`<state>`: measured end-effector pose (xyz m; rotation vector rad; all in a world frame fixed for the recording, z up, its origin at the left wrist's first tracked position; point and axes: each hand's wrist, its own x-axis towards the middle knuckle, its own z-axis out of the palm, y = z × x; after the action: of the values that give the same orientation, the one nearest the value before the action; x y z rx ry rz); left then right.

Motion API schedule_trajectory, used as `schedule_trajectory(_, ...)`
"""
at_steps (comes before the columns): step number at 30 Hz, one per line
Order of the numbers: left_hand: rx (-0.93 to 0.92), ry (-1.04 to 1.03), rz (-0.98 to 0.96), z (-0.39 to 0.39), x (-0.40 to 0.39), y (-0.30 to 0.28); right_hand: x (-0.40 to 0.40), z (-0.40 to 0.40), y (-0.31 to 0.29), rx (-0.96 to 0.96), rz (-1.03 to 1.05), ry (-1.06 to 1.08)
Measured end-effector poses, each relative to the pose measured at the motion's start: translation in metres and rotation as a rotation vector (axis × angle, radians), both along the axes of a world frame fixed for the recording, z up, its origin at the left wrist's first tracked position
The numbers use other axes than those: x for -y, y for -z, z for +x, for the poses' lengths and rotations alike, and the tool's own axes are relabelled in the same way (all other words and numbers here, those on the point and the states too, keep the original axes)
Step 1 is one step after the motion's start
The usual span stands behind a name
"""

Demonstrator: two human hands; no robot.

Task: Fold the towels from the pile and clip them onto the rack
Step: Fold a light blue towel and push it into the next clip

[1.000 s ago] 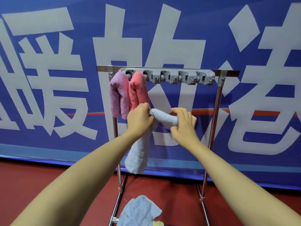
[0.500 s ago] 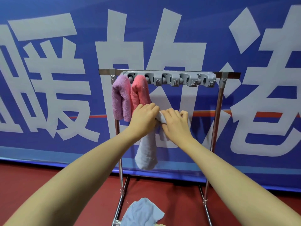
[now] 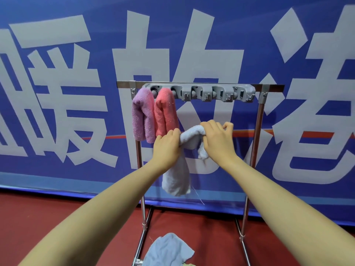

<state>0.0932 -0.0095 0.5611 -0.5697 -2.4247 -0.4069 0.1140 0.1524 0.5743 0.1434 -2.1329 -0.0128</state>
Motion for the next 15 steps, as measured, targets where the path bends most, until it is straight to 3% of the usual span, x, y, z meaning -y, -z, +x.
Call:
schedule_trajectory(8,-0.078,0.027,-0.013,-0.01,-0.013,-0.053,-0.004,-0.009,-0.024,0.029,-0.096,0.031)
schedule_trajectory(15,-0.255,0.076,0.006,-0.017,-0.015,-0.093,0.003,-0.026,-0.049,-0.156,-0.166,-0.093)
